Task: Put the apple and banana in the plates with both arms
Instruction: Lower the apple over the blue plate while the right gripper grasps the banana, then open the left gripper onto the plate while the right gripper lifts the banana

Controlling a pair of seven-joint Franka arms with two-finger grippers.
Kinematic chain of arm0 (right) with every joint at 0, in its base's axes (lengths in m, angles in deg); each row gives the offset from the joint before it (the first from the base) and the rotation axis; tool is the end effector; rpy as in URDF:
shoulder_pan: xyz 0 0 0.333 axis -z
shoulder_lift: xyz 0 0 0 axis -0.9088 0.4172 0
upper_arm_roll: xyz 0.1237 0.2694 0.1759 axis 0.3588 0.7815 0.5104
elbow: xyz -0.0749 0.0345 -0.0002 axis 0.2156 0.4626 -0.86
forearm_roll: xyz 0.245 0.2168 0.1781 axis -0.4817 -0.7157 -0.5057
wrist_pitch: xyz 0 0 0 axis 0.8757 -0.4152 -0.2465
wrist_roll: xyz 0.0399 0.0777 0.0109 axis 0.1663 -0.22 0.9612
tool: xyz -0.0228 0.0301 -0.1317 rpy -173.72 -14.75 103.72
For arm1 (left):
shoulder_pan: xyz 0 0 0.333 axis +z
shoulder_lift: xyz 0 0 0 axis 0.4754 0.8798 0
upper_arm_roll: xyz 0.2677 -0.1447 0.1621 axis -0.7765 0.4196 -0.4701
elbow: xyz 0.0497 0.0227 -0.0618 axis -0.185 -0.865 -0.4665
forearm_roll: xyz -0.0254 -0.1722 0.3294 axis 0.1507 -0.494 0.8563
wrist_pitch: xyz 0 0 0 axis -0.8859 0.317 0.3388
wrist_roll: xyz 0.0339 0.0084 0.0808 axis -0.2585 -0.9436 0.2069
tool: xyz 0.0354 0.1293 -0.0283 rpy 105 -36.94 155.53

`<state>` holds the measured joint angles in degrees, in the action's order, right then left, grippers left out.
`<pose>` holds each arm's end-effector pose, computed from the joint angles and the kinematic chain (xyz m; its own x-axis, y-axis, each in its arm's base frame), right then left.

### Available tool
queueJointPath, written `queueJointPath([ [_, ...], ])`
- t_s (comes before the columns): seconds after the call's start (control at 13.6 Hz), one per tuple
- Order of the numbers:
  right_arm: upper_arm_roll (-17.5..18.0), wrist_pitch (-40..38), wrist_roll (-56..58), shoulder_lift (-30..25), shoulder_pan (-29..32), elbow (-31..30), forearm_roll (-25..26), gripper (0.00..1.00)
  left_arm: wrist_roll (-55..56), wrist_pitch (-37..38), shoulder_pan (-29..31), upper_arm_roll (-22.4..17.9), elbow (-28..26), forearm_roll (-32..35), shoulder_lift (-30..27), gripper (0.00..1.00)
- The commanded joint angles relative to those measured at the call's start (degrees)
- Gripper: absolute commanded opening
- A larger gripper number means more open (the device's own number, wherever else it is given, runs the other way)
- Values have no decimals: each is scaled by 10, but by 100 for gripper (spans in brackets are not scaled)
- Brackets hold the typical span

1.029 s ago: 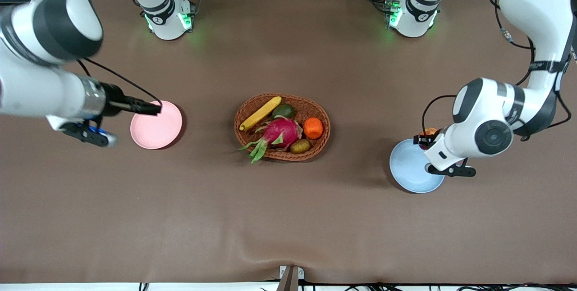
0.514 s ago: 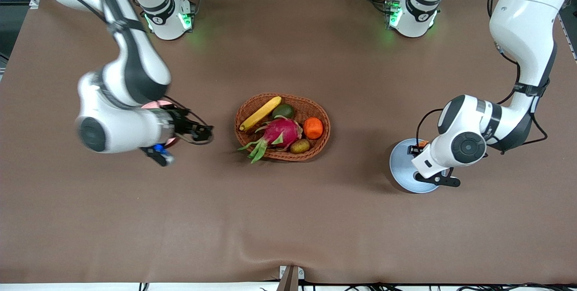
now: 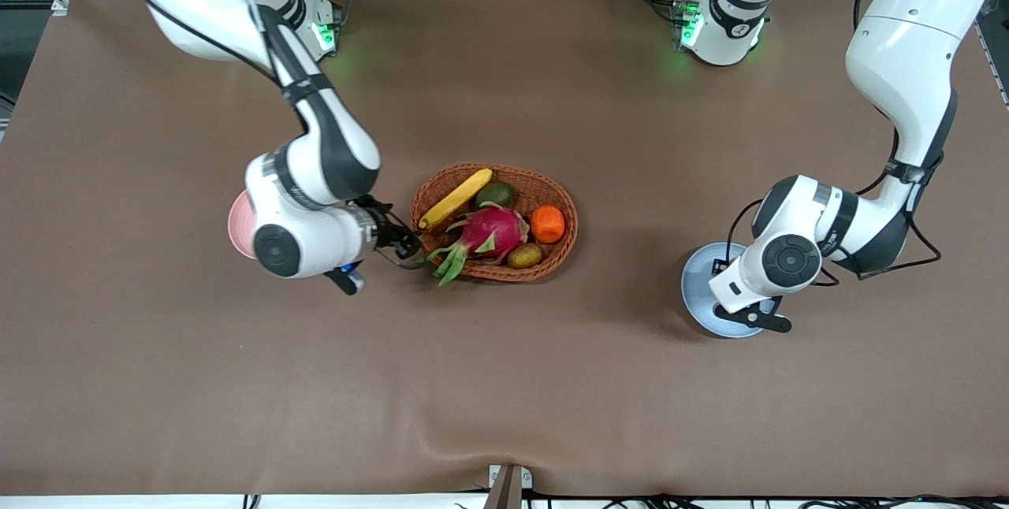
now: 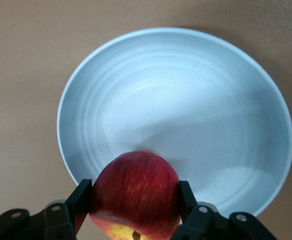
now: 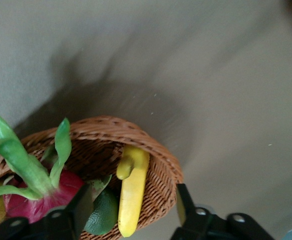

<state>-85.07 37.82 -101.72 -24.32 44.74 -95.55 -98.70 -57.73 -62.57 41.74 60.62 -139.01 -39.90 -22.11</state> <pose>0.5822 0.3113 0.2933 0.6112 -0.6409 -0.4644 -0.6695 -0.7316 0.1285 0.6456 -0.0906 0.2263 0.9460 -0.2529 -0.2027 -0.2937 -0.9334 -0.2061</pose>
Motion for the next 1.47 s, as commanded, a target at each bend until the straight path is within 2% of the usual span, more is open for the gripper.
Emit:
queueJointPath([
  [0.0, -5, 9, -12, 11, -10, 2, 0, 64, 1, -6, 3, 2, 9, 17, 6, 100],
  [0.07, -5, 10, -12, 13, -12, 2, 7, 56, -1, -5, 4, 3, 10, 17, 3, 100],
  [0.15, -5, 12, -13, 14, -15, 2, 7, 53, -2, -5, 2, 3, 11, 17, 0, 100],
  [0.37, -5, 20, -13, 22, -16, 2, 9, 50, -3, 2, 0, 10, 29, 13, -20, 100],
  [0.66, -5, 31, -13, 28, -18, 0, 9, 45, -4, 4, 9, 20, 29, 7, -78, 100],
  [0.73, -5, 31, -13, 30, -18, 0, 9, 40, -5, 17, 9, 20, 29, 7, -96, 100],
  [0.88, -5, 32, -13, 32, -18, 0, 12, 37, -4, 52, 9, 29, 38, 1, -132, 100],
  [0.96, -5, 34, -13, 33, -18, 0, 17, 34, -4, 81, 9, 30, 53, -23, -143, 100],
  [1.1, -5, 38, -13, 34, -18, 0, 17, 22, -4, 146, 11, 29, 94, -90, -157, 100],
  [1.25, -5, 37, -13, 34, -18, 1, 17, 6, 0, 175, 22, 27, 105, -157, -187, 100],
  [1.4, -5, 33, -8, 32, -18, 4, 17, 0, 1, 192, 42, 28, 104, -203, -225, 100],
])
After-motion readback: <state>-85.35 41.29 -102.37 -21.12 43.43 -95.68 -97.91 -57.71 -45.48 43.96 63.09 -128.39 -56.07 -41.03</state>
